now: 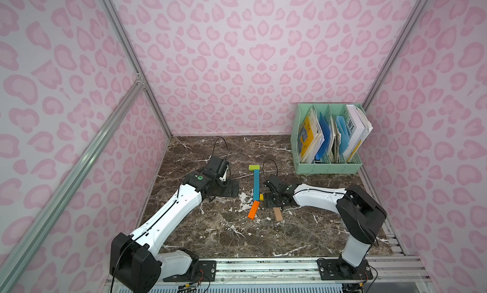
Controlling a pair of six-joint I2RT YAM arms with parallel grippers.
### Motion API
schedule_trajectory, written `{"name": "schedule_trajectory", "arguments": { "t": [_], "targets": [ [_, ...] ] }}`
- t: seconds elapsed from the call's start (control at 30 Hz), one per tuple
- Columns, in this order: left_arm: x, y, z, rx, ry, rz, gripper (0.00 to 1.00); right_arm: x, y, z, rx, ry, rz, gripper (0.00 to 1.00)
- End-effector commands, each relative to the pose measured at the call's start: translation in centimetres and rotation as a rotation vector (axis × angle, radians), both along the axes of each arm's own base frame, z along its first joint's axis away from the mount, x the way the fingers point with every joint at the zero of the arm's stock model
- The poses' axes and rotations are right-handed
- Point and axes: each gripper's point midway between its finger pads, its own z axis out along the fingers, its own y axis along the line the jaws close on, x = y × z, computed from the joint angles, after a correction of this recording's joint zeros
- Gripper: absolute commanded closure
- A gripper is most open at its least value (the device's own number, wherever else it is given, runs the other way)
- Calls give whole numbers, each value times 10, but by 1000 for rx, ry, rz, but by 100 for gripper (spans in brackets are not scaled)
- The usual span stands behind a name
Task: Assemble a giraffe with building blocks
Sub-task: Adjust the building block at the center of the board.
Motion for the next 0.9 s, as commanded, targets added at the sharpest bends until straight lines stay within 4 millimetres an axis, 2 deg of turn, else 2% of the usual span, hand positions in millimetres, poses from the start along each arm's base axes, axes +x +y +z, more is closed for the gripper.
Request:
{"name": "schedule_trajectory", "arguments": {
  "t": [0.0, 0.5, 0.87],
  "targets": [
    [-1, 1, 0, 12, 0, -10, 1, -5, -7, -6, -27, 29, -4, 23],
    [-1, 2, -1, 16, 4, -11, 1, 2, 1, 3, 8, 0, 12, 23],
    [-1, 2, -1, 16, 5, -9, 1, -2, 4, 19, 62, -13, 31, 22]
  ]
}}
